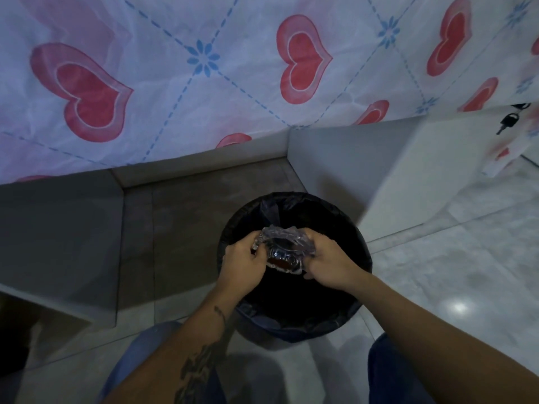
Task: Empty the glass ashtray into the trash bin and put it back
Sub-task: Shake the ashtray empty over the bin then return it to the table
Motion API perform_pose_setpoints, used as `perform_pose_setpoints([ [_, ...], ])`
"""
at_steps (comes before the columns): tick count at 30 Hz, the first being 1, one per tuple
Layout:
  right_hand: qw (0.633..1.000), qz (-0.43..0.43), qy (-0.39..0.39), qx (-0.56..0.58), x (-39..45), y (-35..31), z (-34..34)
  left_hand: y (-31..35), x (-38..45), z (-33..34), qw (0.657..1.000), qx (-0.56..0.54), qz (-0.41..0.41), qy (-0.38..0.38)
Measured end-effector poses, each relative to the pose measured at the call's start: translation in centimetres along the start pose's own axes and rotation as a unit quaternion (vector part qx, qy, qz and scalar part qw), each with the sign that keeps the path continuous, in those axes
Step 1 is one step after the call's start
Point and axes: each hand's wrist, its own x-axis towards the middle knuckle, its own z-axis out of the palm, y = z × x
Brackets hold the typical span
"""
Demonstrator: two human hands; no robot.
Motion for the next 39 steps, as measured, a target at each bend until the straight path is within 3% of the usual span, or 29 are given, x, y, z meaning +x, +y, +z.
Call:
perform_pose_setpoints([
  [3, 0.991, -0.08, 0.064, -0.085, -0.1, 0.2, 0.5, -0.1, -0.1, 0.1, 1.0, -0.013, 0.027, 0.003],
  [7, 0.954, -0.184, 0.084, -0.22, -0.1, 0.7, 1.1, -0.4, 0.2, -0.1, 0.995, 0.032, 0.097, -0.004],
  [12, 0.926, -0.205, 0.101, -0.301, -0.5, 1.9, 1.5, -0.7, -0.1, -0.5, 0.985, 0.087, 0.146, -0.01],
  [20, 0.903, -0.233, 0.051, -0.357, -0.1, 2.5, 0.6, -1.7, 0.0, -1.0, 0.938, 0.226, 0.255, -0.069],
  [30, 0.857, -0.302, 0.079, -0.411, 0.6, 1.6, -0.1, -1.0, 0.2, -1.9, 0.891, 0.29, 0.349, 0.001],
  [36, 0.85, -0.322, 0.101, -0.404, 0.5, 1.5, -0.3, -0.8, 0.4, -2.0, 0.886, 0.289, 0.363, 0.004],
  [39, 0.882, -0.288, 0.09, -0.362, 0.1, 1.2, -0.4, -0.4, 0.3, -2.1, 0.908, 0.248, 0.337, -0.027],
])
